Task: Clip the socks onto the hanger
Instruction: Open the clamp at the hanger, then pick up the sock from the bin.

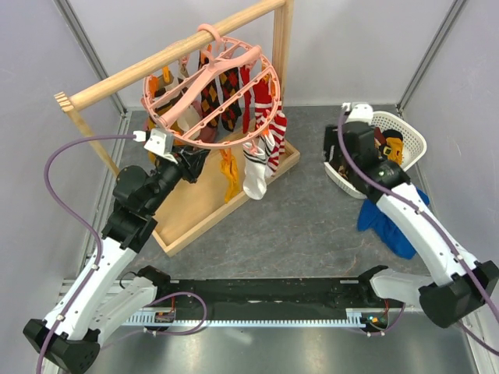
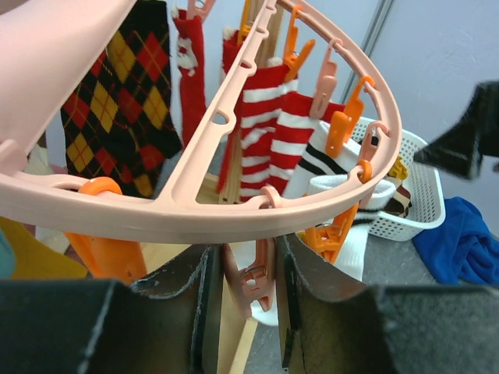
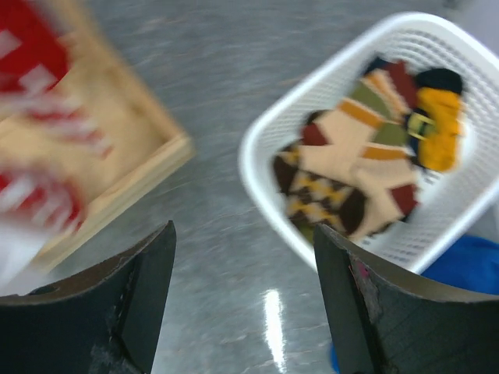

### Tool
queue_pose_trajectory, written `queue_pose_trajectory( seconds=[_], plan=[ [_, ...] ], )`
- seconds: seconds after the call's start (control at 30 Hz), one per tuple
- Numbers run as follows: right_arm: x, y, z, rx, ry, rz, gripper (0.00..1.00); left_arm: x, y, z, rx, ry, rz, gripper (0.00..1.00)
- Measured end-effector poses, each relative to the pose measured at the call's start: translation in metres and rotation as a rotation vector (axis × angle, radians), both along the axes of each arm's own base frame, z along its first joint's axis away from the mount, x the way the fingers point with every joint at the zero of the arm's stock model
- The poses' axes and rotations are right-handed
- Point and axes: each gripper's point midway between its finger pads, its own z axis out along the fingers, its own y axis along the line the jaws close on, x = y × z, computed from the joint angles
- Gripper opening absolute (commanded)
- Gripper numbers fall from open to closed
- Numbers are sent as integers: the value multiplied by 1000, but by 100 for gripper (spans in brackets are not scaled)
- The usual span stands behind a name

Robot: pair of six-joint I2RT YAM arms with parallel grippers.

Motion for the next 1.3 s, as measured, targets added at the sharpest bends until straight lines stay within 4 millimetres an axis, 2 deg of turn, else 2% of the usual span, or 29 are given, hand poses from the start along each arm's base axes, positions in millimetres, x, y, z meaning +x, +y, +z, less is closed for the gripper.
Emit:
queue_pose_trajectory(
  seconds=[0.13,0.27,0.4,0.57,0.73,0.97,1.1,1.2,1.3],
  plan=[
    [33,-69,-14,-15,35,-221,75,-3,2,3,-1,-14,1,2],
    [61,-136,-53,-37,116,-402,72,-3,4,1,4,-15,11,2],
    [84,-190,-95,-61,192,-513,68,-2,6,1,5,-18,22,2],
    [117,-241,-142,-125,279,-563,62,-2,6,0,6,-16,25,2],
    [144,-267,-169,-162,312,-556,57,0,5,-2,10,-8,25,2],
    [179,-285,-185,-213,315,-492,57,4,3,-7,17,5,25,2],
    [188,-288,-201,-226,341,-457,56,5,3,-8,18,7,25,2],
    [186,-289,-217,-235,379,-435,53,5,3,-8,19,8,25,2],
    [183,-292,-230,-246,412,-423,45,5,3,-8,19,8,25,2]
  ],
)
